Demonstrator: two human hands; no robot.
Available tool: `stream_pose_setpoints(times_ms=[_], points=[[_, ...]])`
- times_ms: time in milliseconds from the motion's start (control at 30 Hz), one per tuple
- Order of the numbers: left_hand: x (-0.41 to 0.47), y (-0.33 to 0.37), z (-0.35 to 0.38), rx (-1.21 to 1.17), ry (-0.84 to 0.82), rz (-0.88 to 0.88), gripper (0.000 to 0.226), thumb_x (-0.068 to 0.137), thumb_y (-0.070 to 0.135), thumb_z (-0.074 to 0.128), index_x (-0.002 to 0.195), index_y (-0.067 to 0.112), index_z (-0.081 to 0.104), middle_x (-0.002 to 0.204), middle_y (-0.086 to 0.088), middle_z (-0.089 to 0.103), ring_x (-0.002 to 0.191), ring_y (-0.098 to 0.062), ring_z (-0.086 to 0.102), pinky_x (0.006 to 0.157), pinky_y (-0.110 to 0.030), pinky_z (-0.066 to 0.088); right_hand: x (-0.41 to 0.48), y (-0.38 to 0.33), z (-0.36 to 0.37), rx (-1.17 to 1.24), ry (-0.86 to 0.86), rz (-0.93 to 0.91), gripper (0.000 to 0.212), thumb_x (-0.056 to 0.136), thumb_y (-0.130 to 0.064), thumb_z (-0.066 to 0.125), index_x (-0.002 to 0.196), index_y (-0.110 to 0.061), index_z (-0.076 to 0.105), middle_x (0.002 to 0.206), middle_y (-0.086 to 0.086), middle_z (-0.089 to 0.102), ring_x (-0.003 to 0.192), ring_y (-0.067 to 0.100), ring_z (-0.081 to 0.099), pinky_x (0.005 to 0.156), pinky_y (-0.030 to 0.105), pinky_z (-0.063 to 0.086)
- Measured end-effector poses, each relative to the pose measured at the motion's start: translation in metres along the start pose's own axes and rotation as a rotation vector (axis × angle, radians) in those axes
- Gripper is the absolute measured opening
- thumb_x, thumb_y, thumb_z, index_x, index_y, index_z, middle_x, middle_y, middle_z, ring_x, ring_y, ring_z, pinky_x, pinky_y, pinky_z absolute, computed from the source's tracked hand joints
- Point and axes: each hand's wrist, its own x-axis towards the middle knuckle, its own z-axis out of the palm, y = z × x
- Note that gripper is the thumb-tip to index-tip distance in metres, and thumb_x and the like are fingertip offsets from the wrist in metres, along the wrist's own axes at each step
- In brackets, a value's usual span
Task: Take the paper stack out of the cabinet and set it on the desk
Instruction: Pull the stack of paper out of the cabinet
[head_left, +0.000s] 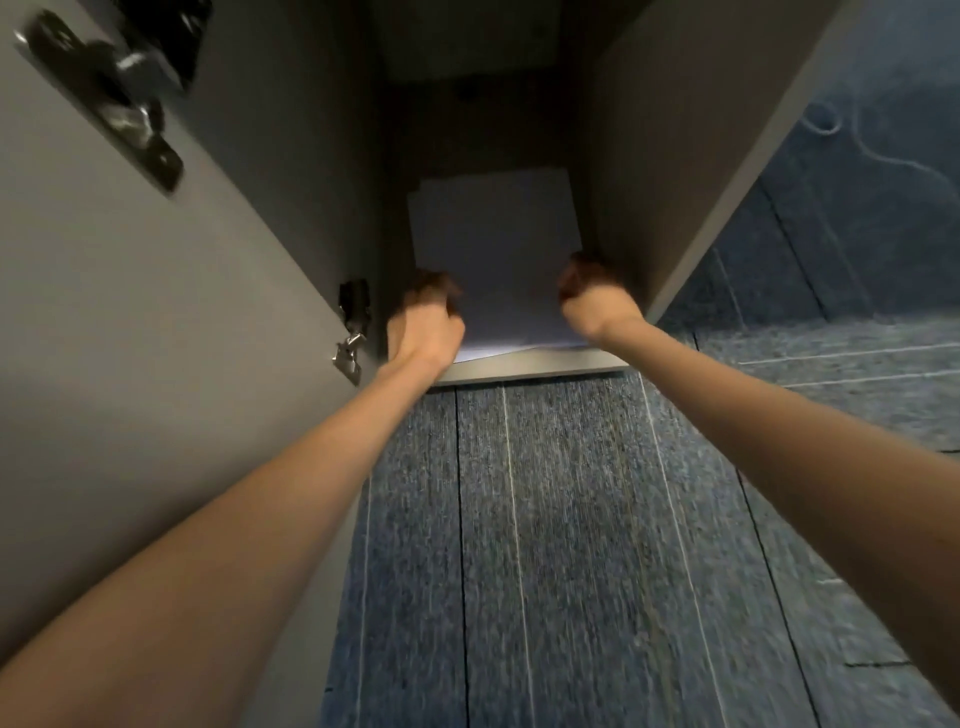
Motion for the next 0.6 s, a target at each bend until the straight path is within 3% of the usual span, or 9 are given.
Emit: stream_pose_setpoints(times_ms=[67, 133, 333, 467, 533, 600], points=[[0.005, -0.007, 0.012, 0.079, 0.026, -0.062, 0.038, 0.089, 0.017, 0.044, 0.127, 0.014, 0.051, 0.122, -0.015, 0.058, 0.108, -0.035, 0.059, 0.077, -0.034, 0.044, 0.011, 0.007, 0.012, -0.105, 0.035, 0.010, 0.038, 0.090, -0.010, 0.048, 0.126, -0.001, 0.046, 0.129, 0.024, 0.053, 0.116, 0.039, 0.054, 0.089, 0.039, 0.046], [0.012, -0.015, 0.027, 0.105, 0.039, -0.145, 0.043, 0.090, 0.027, 0.042, 0.128, 0.009, 0.048, 0.125, -0.019, 0.056, 0.111, -0.037, 0.057, 0.075, -0.035, 0.043, 0.022, 0.014, 0.025, -0.191, 0.059, 0.013, 0.041, 0.091, -0.016, 0.049, 0.127, 0.001, 0.043, 0.131, 0.025, 0.050, 0.119, 0.041, 0.050, 0.092, 0.041, 0.045], [0.006, -0.012, 0.037, 0.079, 0.058, -0.147, 0.065, 0.091, 0.028, 0.049, 0.145, 0.004, 0.021, 0.150, -0.019, 0.027, 0.139, -0.034, 0.027, 0.102, -0.045, 0.038, 0.026, 0.021, 0.040, -0.276, 0.109, -0.012, 0.037, 0.088, -0.015, 0.052, 0.120, 0.001, 0.047, 0.134, 0.023, 0.044, 0.125, 0.039, 0.042, 0.094, 0.043, 0.043], [0.019, -0.005, 0.035, -0.030, 0.022, -0.291, 0.082, 0.089, 0.034, 0.055, 0.150, 0.004, 0.010, 0.159, -0.018, 0.012, 0.146, -0.036, 0.013, 0.110, -0.045, 0.031, 0.027, 0.027, 0.045, -0.240, 0.115, -0.014, 0.036, 0.088, -0.018, 0.054, 0.119, 0.000, 0.048, 0.134, 0.022, 0.044, 0.129, 0.037, 0.039, 0.094, 0.043, 0.043], [0.031, -0.005, 0.035, -0.114, 0.011, -0.408, 0.089, 0.087, 0.043, 0.057, 0.151, 0.005, 0.010, 0.160, -0.018, 0.011, 0.147, -0.036, 0.013, 0.113, -0.044, 0.026, 0.029, 0.028, 0.044, -0.221, 0.131, -0.005, 0.035, 0.088, -0.018, 0.055, 0.118, 0.000, 0.049, 0.134, 0.021, 0.045, 0.130, 0.035, 0.037, 0.095, 0.042, 0.043], [0.043, -0.008, 0.036, -0.197, 0.014, -0.501, 0.085, 0.084, 0.052, 0.057, 0.149, 0.007, 0.026, 0.156, -0.018, 0.026, 0.143, -0.036, 0.027, 0.110, -0.044, 0.031, 0.030, 0.029, 0.044, -0.200, 0.139, 0.002, 0.037, 0.087, -0.019, 0.057, 0.118, -0.001, 0.050, 0.135, 0.020, 0.044, 0.133, 0.034, 0.035, 0.096, 0.040, 0.043]])
